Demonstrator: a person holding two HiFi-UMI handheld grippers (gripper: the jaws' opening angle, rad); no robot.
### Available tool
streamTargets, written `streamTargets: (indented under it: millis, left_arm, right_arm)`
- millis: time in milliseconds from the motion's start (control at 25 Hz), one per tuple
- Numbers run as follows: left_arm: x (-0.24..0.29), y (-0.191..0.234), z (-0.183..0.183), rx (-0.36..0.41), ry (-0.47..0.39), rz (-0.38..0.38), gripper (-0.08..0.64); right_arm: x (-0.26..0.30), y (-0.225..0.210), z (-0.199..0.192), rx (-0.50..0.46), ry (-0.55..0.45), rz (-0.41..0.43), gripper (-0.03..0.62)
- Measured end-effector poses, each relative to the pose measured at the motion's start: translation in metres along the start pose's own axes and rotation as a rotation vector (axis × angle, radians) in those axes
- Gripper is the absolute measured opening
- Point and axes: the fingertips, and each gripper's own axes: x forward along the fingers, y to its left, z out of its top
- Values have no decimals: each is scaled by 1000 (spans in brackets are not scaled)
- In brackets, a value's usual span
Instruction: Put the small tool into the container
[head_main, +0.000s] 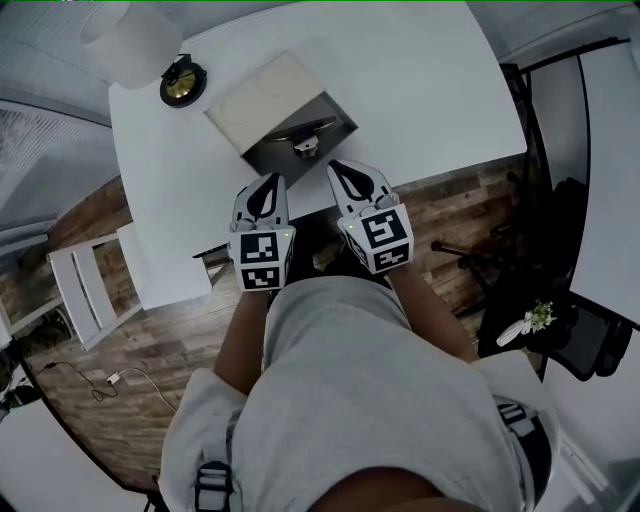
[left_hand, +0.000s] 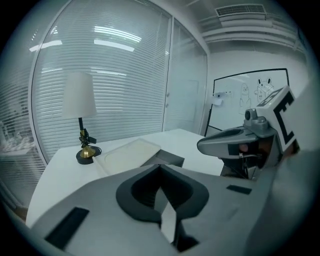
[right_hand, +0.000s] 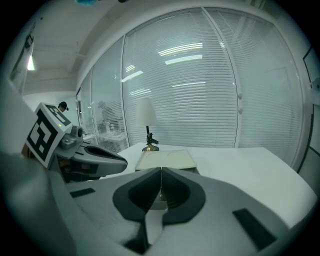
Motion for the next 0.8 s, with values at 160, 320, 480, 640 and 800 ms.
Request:
streamTargets:
  millis: [160,320,480,640,800]
  left_arm:
    - [-8,-19,8,-28,-38,19,23]
    - [-20,-36,21,-39,-83,56,23]
    - [-32,-50,48,-51,-156,99,23]
    - [-45,-60,76,-20,-250,113,23]
    - [-57,-66,105,-5,-349,119,23]
  right_arm:
    - [-16,-5,8,-24,-36,28,26]
    - [-38,-15,24,-37,-100,38,26]
    - [-55,-26,39,-60,-149,39,26]
    - [-68,-29,57,-66,-216,39,26]
    - [-81,-30,82,-66,-302,36,26]
